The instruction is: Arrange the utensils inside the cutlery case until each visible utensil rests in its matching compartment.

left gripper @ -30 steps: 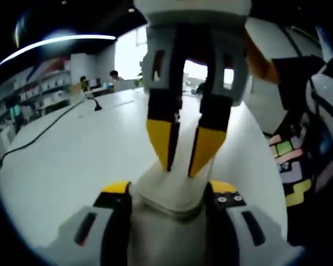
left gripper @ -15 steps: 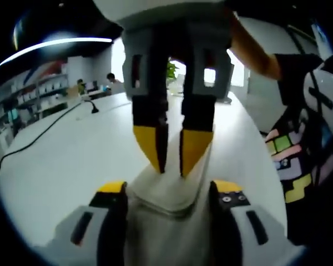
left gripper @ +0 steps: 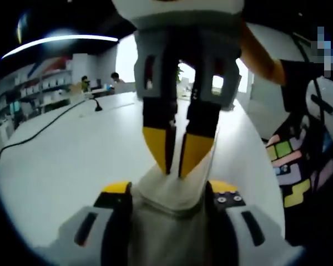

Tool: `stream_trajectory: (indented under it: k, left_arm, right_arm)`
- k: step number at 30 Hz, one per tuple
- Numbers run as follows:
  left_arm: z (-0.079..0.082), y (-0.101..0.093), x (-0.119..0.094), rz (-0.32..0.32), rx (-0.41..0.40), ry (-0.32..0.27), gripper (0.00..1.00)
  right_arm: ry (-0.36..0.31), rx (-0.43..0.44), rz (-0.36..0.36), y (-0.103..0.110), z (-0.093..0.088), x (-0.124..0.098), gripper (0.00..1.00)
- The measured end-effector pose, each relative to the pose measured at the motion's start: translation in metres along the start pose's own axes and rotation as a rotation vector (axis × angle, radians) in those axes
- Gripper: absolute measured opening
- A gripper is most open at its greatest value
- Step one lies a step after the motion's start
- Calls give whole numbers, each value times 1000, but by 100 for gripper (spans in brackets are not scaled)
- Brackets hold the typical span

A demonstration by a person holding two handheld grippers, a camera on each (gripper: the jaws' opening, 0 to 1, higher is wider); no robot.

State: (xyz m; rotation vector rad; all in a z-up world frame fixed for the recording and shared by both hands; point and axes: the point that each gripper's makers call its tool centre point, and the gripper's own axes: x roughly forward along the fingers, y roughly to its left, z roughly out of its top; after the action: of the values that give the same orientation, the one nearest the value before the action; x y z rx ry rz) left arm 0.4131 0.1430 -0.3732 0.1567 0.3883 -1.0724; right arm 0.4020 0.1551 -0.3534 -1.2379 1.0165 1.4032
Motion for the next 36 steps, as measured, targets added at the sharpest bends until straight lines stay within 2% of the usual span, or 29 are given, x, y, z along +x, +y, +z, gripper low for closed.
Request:
stream_trajectory:
  k: [3,4,8,11,14,17,26,27,32,36]
  left_arm:
    - [0,0,0,-6,-8,-4,55]
    - [0,0,-1,-6,-9,-4,55]
    - [-2,1,-3,-3,0,4,54]
    - [-1,-1,-3,-2,-7,1,53]
    - [-2,-2,-4,3,3,11,53]
    - [-2,-3,-5,5,-3,13,52]
    - [0,-4,-5,19,-24,12,51]
    - [1,-5,-5,21,-22,12,51]
    - [0,-6,-6,31,-21,17,52]
    - [1,-6,-7,37,-21,18,52]
  right_arm:
    - [-13,13,-8,-1,-1,-1,5]
    - [-63,9,-17,-1,0,-2,5]
    - [-144,55,-34,-3,-2,-4,7]
    - [-194,75,36,12,-7,-5,10]
    - [-188,78,16,9,-25,-11,10]
    - [-176,101,-12,23,-53,-14,10]
    - [-125,209,-4,49,-134,-27,9]
    - [-115,222,-6,47,-143,-29,9]
    - [-99,270,-6,49,-168,-35,9]
    - [-93,284,-18,53,-176,-32,11]
